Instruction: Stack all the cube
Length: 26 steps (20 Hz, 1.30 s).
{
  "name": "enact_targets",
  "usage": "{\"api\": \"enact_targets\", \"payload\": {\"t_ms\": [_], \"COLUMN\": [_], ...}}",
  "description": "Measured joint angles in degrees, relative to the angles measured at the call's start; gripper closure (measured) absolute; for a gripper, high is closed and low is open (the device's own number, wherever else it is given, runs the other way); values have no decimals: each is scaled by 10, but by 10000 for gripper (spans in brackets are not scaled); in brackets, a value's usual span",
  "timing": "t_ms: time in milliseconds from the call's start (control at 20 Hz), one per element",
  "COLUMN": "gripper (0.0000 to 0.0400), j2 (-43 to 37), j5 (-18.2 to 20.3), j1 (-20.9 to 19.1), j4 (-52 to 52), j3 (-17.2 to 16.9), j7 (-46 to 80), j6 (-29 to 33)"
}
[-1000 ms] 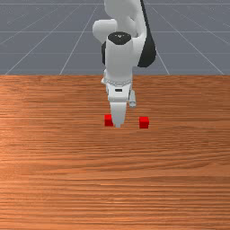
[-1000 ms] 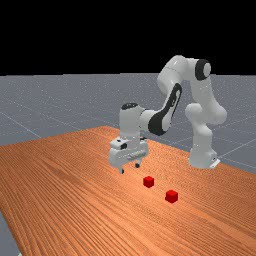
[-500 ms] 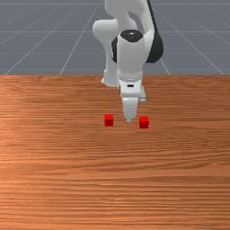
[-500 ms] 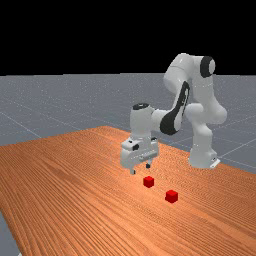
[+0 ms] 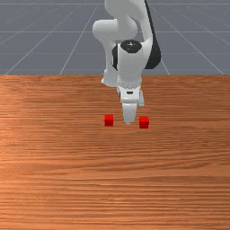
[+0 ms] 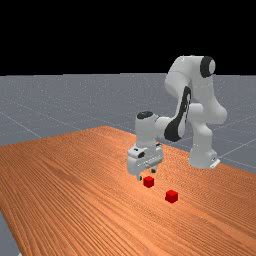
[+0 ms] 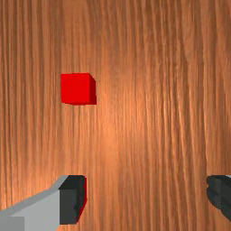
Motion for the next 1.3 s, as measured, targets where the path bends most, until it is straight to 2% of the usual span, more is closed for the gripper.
{"api": "enact_targets", "payload": {"t_ms": [450, 550, 750, 1100, 1300], "gripper": [0, 0, 0, 0, 0], "j2": [62, 61, 46, 13, 11], "j5": [-2, -3, 23, 1, 3], "j1": [0, 1, -16, 0, -22], "j4": [3, -8, -36, -94, -97], "j3": [-1, -2, 15, 2, 2], "j7": [1, 4, -24, 2, -44], "j6": [58, 77, 91, 116, 117]}}
